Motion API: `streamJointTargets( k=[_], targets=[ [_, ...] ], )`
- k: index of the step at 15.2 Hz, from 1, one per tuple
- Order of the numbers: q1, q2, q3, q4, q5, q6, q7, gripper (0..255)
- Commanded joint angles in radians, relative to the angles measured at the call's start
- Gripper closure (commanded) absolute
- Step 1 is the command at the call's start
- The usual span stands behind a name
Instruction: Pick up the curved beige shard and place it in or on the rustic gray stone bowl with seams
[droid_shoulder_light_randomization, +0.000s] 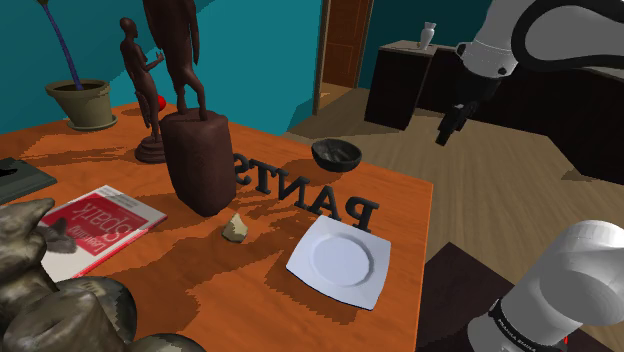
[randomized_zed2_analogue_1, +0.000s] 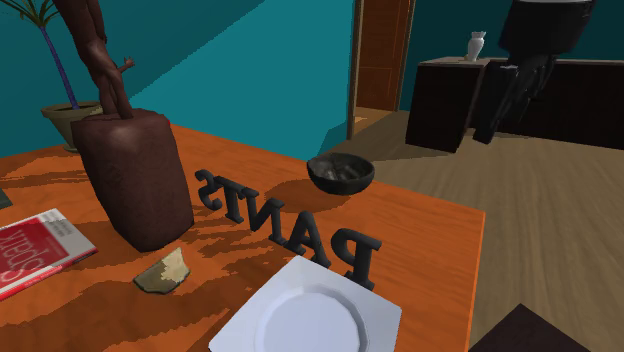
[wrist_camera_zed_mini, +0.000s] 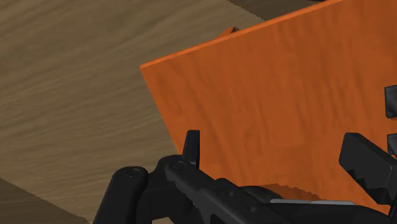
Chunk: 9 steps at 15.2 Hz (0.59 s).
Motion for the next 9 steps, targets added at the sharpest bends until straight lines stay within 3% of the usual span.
streamJointTargets(
  k=[1,9],
  targets=[
    [0.000,0.000,0.000,0.000,0.000,0.000,0.000,0],
    [0.030,0.007,0.147,-0.120,0.161,0.134,0.276,0]
  ],
)
